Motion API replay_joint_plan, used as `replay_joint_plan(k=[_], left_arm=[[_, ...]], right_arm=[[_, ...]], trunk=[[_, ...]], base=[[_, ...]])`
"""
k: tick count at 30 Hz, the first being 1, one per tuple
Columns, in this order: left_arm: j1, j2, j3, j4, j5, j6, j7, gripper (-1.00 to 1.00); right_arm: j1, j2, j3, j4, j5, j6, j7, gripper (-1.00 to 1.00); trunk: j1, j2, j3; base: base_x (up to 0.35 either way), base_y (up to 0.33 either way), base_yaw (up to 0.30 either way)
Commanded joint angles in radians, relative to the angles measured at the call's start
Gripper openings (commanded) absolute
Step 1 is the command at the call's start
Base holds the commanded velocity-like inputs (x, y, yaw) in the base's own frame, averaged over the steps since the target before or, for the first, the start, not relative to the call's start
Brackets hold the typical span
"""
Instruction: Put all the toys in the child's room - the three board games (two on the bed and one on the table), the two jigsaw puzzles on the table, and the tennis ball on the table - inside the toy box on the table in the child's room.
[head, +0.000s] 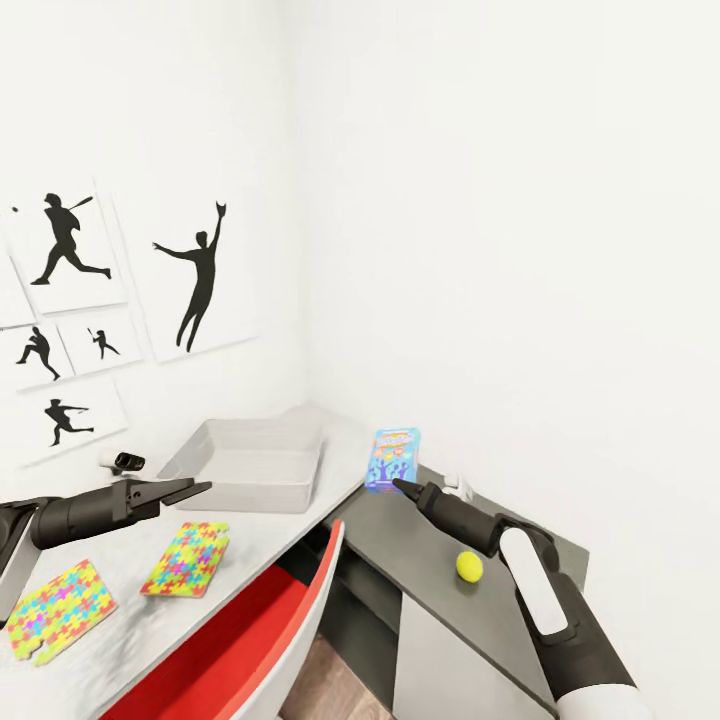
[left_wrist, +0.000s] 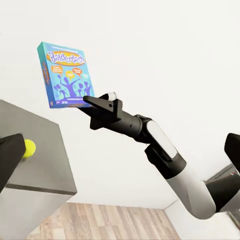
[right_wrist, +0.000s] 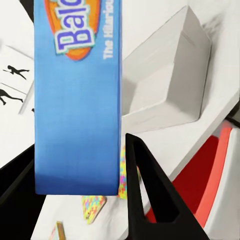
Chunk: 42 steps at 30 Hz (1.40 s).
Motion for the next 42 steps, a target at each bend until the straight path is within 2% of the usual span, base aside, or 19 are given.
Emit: replay_joint_plan(k=[1,25,35,42], left_arm=[[0.000,0.000,0.000,0.000,0.000,0.011,-0.003,1.00],[0.000,0.000,-0.002,0.000,0.000,0.012,-0.003,1.00],[0.000,0.000,0.000,0.000,0.000,0.012,-0.003,1.00],[0.000,0.000,0.000,0.000,0.000,0.011,-0.003,1.00]], right_arm=[[0.000,0.000,-0.001,0.000,-0.003,0.005,0.003,-1.00],[0.000,0.002,-0.001,0.001,-0.002,0.004,0.002,-1.00],[0.000,0.001,-0.002,0.002,0.005,0.004,0.002,-1.00],[0.000,0.000,-0.002,0.001,0.009,0.005,0.003,-1.00]], trunk=[[0.001,-0.001,0.000],[0.001,-0.001,0.000],[0.001,-0.001,0.000],[0.001,-0.001,0.000]], base=[[0.217,-0.155,0.293],[0.131,-0.026,0.292],[0.169,0.090,0.292],[0.203,0.017,0.099]])
